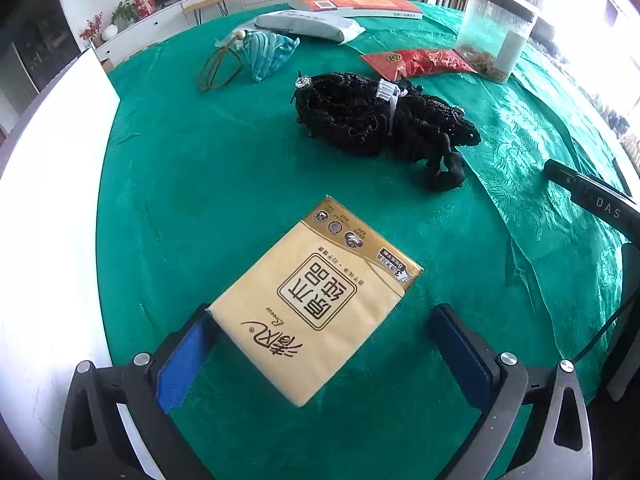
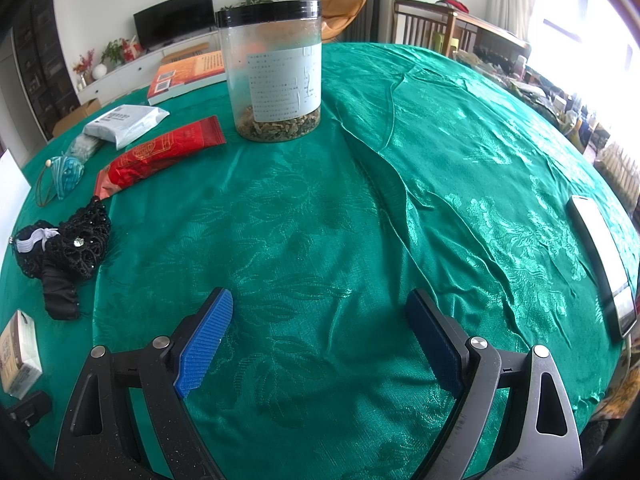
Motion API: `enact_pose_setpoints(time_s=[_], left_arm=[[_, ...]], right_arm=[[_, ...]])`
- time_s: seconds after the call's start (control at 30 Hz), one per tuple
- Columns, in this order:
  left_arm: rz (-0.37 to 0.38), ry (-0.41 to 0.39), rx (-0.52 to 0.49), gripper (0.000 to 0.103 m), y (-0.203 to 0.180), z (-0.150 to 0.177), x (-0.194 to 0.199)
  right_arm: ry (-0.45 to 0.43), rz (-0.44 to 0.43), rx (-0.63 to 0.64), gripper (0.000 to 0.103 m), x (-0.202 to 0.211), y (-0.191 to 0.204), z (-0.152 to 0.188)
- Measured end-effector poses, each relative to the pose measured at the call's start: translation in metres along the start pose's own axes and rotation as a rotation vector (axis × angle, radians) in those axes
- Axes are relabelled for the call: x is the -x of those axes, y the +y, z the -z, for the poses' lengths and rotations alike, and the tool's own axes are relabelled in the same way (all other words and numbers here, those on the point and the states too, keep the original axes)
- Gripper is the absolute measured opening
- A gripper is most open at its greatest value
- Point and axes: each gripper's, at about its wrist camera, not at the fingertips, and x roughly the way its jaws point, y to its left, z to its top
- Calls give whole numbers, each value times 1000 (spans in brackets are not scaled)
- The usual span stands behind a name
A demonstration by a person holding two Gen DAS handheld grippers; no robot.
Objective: Organize soft objects
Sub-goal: 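Lower the left gripper around the beige tissue pack and close it, then grasp the black gloves with the right gripper while the left gripper lifts the tissue pack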
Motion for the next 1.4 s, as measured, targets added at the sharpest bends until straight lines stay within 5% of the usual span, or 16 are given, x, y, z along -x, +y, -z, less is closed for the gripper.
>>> enact_pose_setpoints(time_s=[0.33,0.53,0.63,0.8,1.0,1.03,1.13,1.4], left_arm=[[1,3,18,103,5,-2,5],[-20,-62,31,76,14,3,13],[-21,-98,18,72,11,7,17],[27,-123,94,70,20,15,23],[3,-116,64,71,14,20,20],[-3,-115,46,72,12,19,20],[-12,-111,5,85,6,17,18],[-32,-119,-66,91,-13,5,9]], right_arm=[[0,0,0,90,0,0,0],[2,-20,9,91,-1,1,0],[-22,-180,46,91,12,6,-2],[-80,-424,368,89,42,90,-30],[136,-491,561,84,-6,184,-47],[152,-472,571,57,-12,188,-44],[162,-468,521,45,-11,172,-41],[118,-507,192,44,29,63,-37]])
